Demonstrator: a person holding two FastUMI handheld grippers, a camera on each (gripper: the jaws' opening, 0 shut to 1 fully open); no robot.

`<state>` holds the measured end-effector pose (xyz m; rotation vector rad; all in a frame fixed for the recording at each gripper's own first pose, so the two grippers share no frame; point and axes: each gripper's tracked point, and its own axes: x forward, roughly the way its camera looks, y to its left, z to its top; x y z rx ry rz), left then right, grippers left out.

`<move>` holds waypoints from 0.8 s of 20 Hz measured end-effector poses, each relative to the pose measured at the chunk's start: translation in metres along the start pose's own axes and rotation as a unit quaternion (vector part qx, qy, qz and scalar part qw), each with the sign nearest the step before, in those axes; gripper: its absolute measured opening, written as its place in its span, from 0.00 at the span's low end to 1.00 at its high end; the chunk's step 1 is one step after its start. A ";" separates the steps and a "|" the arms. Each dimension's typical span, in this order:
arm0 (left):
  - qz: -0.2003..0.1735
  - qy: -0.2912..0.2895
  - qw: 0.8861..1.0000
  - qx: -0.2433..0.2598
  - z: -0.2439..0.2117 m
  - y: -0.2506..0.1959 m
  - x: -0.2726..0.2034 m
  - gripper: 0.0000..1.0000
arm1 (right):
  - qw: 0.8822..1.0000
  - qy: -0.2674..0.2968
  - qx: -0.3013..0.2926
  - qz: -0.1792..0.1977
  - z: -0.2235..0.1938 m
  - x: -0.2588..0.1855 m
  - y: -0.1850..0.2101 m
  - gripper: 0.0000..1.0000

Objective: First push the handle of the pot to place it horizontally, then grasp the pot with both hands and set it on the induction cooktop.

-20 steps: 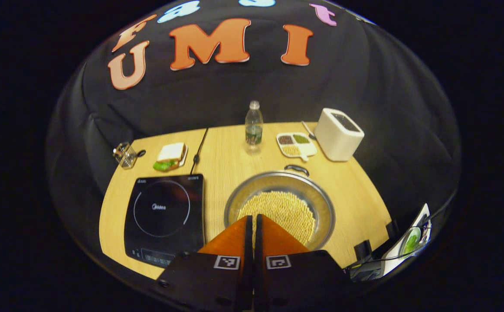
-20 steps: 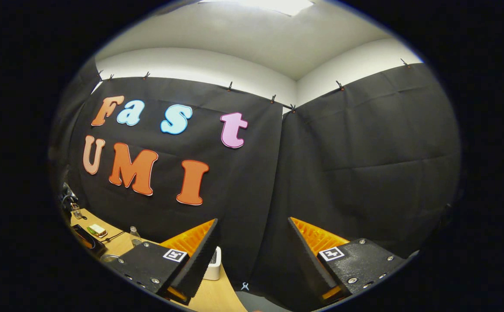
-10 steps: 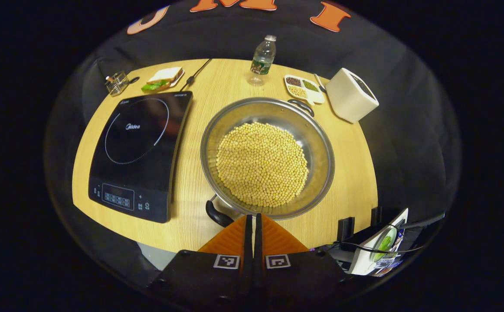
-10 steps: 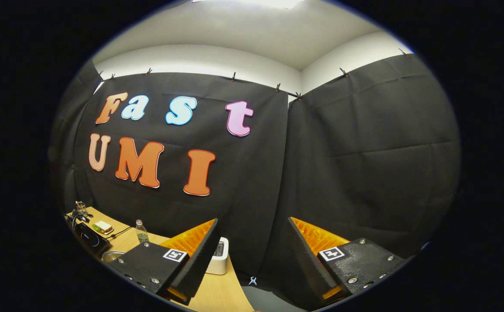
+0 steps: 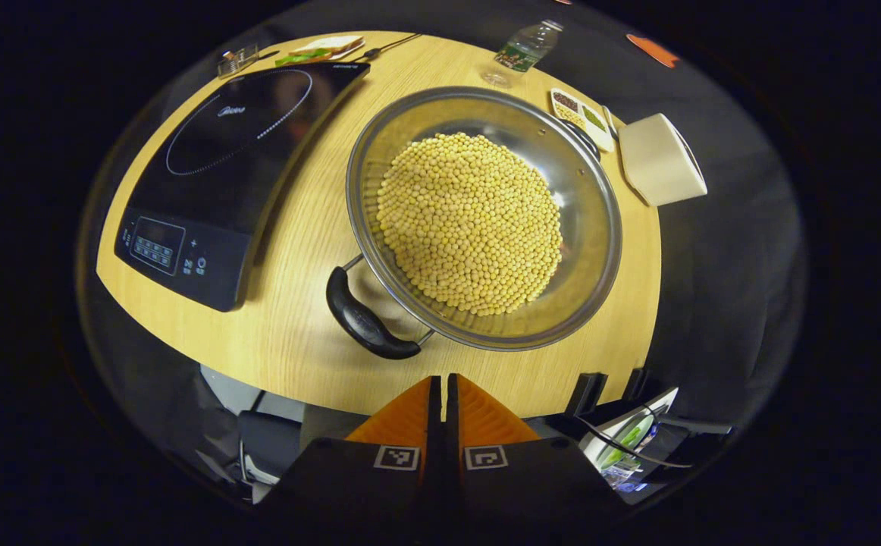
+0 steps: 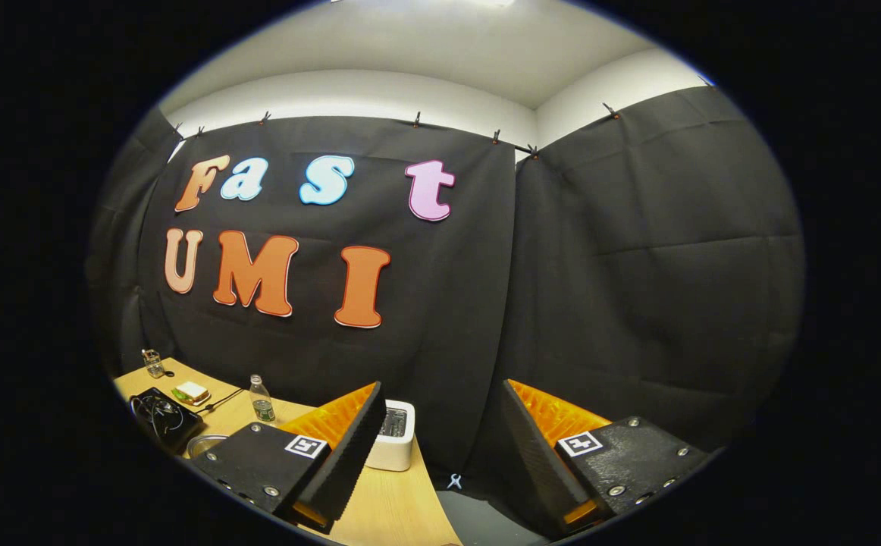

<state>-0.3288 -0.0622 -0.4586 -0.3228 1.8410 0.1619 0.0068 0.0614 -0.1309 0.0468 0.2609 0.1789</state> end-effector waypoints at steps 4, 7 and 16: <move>0.004 0.025 1.000 -0.009 0.006 0.002 0.017 0.08 | 1.000 0.009 -0.004 -0.027 -0.004 -0.010 -0.005 0.95; 0.003 0.045 0.998 -0.036 0.010 0.002 0.027 0.08 | 0.999 0.021 0.001 -0.047 -0.008 -0.015 -0.008 0.95; 0.047 0.044 0.996 -0.063 0.017 0.030 0.038 0.08 | 0.997 0.045 -0.014 -0.059 -0.016 -0.022 0.009 0.95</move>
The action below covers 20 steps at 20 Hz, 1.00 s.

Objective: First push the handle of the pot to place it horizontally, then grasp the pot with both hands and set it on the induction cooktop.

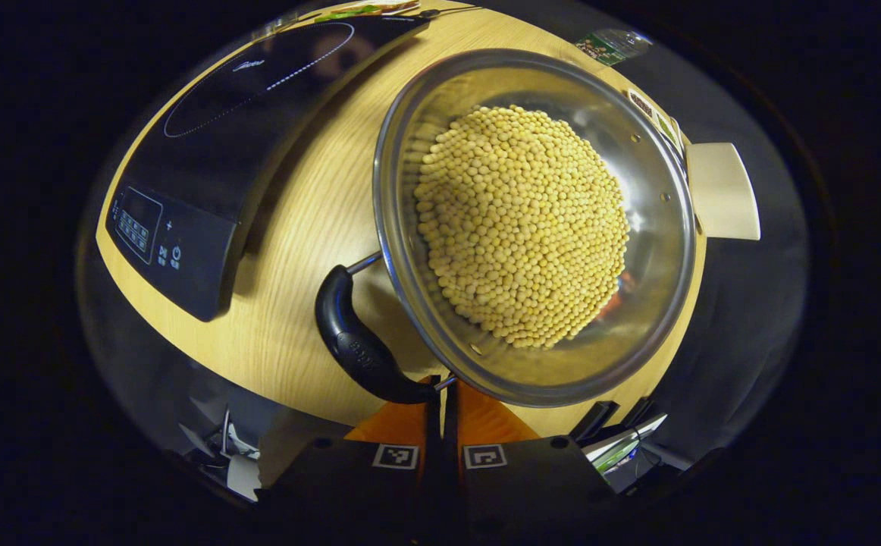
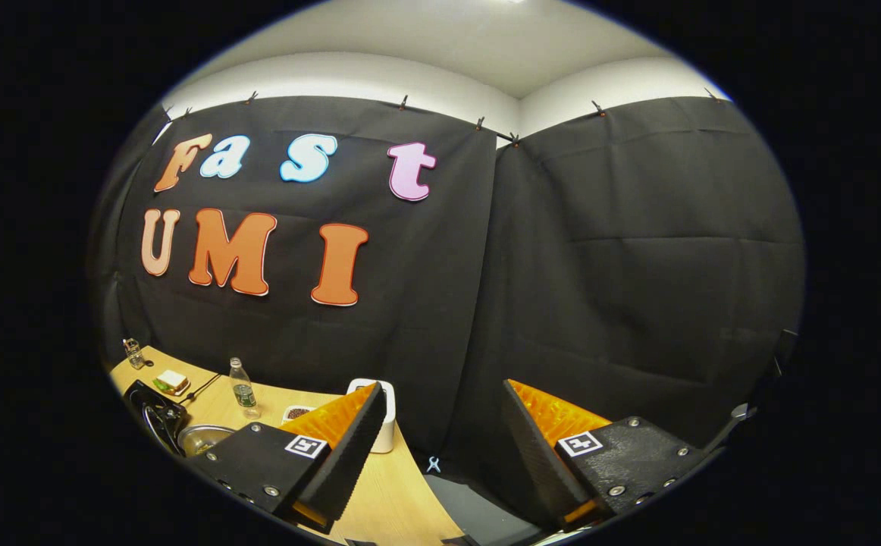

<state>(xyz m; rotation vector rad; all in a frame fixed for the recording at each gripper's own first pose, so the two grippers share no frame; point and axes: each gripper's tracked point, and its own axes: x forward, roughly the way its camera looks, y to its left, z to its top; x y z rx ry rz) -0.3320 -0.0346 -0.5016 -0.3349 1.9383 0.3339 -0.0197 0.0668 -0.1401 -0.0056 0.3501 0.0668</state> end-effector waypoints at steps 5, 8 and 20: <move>0.030 -0.036 0.999 0.004 0.019 0.019 -0.001 0.08 | 1.000 0.009 0.000 0.014 -0.005 0.007 0.021 0.95; 0.046 -0.074 0.996 0.016 0.041 0.027 -0.007 0.08 | 1.000 0.019 0.001 0.024 -0.010 0.012 0.036 0.95; 0.051 -0.167 0.979 0.105 0.102 0.042 -0.035 0.08 | 0.994 0.052 0.009 0.098 -0.021 0.026 0.123 0.95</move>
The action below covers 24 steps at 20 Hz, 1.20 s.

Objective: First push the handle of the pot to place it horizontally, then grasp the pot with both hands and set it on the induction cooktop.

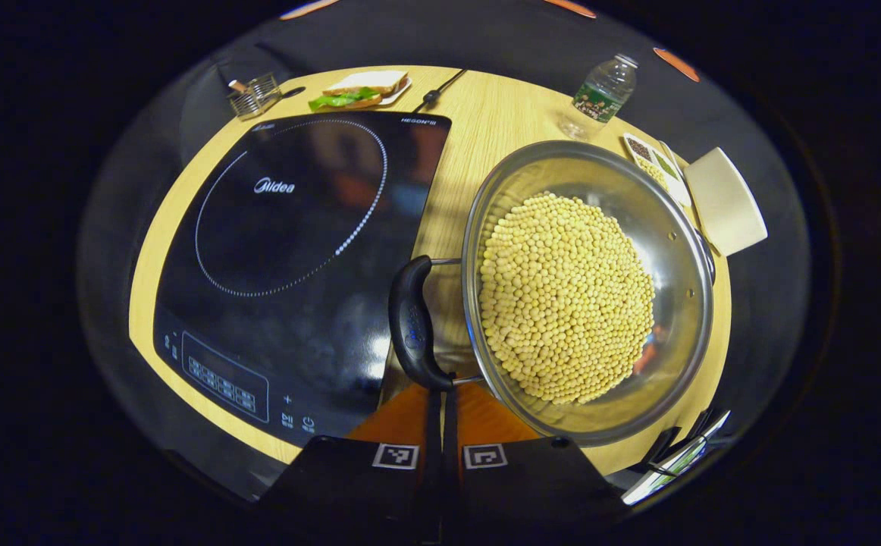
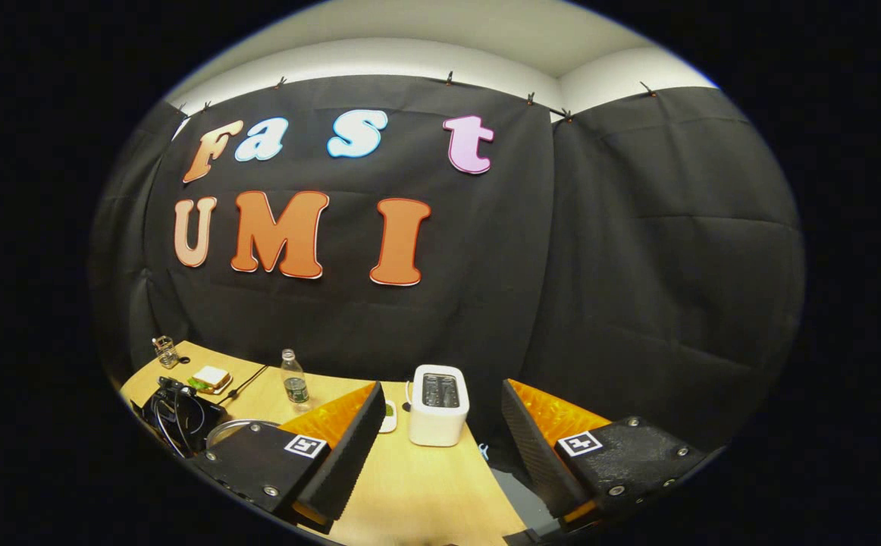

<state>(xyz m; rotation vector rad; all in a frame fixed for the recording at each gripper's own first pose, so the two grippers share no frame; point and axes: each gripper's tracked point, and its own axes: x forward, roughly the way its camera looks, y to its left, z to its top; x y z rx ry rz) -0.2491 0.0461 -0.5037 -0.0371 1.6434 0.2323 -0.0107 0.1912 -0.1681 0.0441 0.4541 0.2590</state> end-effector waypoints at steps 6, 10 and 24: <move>-0.010 -0.038 0.998 0.048 0.029 0.003 0.007 0.08 | 0.998 0.034 0.010 0.050 -0.016 0.018 0.049 0.95; -0.024 -0.058 0.995 0.078 0.043 -0.001 0.011 0.08 | 0.994 0.062 0.014 0.085 -0.034 0.028 0.084 0.95; -0.064 -0.101 0.985 0.126 0.074 -0.014 0.010 0.08 | 0.969 0.198 -0.004 0.145 -0.138 0.059 0.162 0.96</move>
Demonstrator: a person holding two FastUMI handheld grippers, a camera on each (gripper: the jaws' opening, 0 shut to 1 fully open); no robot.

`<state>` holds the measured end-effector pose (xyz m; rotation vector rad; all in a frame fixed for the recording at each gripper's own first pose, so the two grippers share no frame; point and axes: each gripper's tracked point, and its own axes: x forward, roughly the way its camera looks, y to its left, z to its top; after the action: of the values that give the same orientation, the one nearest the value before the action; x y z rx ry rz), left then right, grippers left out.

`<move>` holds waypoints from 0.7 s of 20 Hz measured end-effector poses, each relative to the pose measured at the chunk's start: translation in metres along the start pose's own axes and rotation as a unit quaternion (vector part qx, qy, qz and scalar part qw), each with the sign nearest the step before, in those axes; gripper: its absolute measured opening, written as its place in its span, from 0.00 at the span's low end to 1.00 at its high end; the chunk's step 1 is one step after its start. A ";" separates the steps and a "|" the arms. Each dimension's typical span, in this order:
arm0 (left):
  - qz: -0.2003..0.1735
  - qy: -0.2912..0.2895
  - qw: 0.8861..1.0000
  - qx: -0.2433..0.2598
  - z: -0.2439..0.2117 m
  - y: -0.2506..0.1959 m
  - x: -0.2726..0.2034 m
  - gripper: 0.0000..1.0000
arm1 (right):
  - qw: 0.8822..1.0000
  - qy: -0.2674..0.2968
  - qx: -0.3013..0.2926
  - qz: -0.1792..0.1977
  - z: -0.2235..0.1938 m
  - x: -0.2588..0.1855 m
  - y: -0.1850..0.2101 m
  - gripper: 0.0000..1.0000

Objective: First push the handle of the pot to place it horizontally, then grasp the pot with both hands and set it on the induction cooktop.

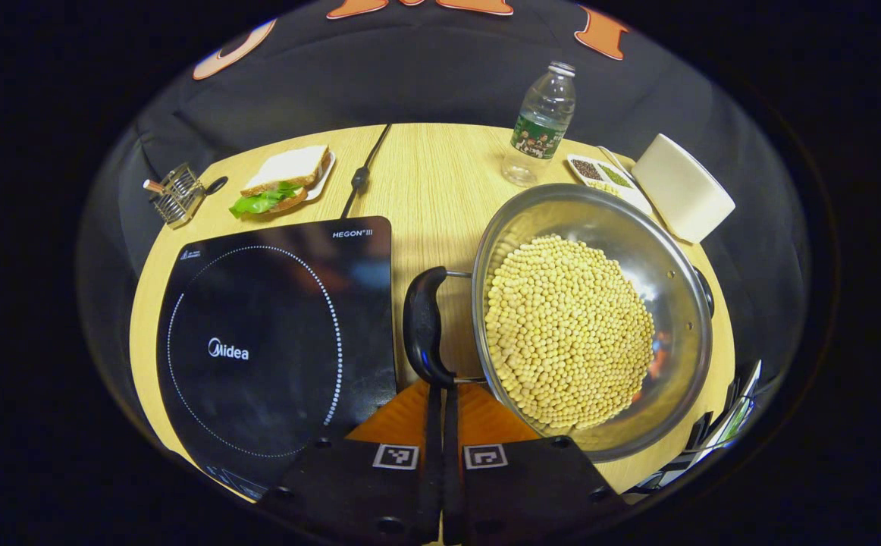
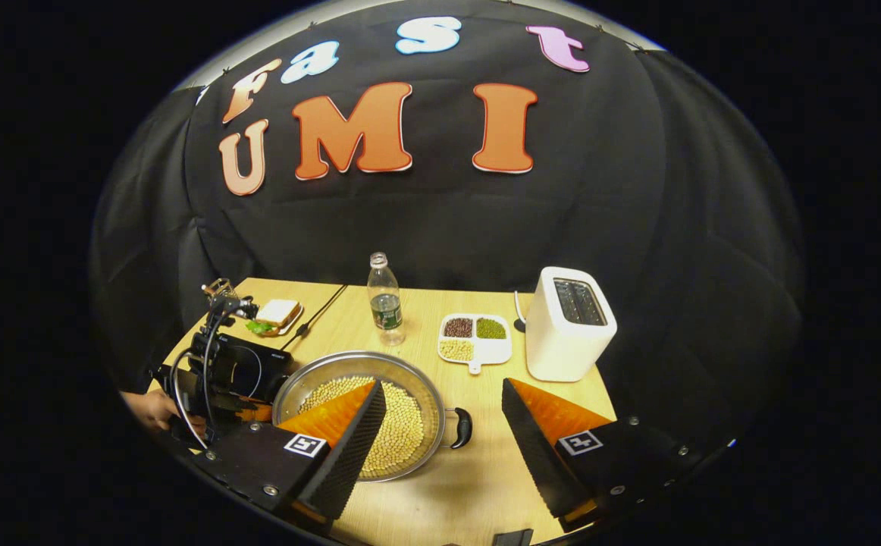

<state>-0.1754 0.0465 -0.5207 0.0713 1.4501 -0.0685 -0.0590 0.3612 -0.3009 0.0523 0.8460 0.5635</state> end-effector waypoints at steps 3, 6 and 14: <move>-0.018 -0.020 1.000 0.001 0.003 -0.004 -0.012 0.08 | 0.999 0.034 0.002 0.001 -0.018 0.019 0.000 0.96; -0.035 -0.044 0.998 -0.012 0.011 0.002 -0.021 0.08 | 0.998 0.065 0.011 0.000 -0.039 0.033 0.002 0.96; -0.066 -0.076 0.995 -0.017 0.041 -0.008 -0.026 0.95 | 0.992 0.120 0.031 0.004 -0.074 0.061 0.002 0.96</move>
<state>-0.1391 0.0346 -0.4902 -0.0570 1.3029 -0.1543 -0.0813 0.3802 -0.3920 0.0463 1.0982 0.5578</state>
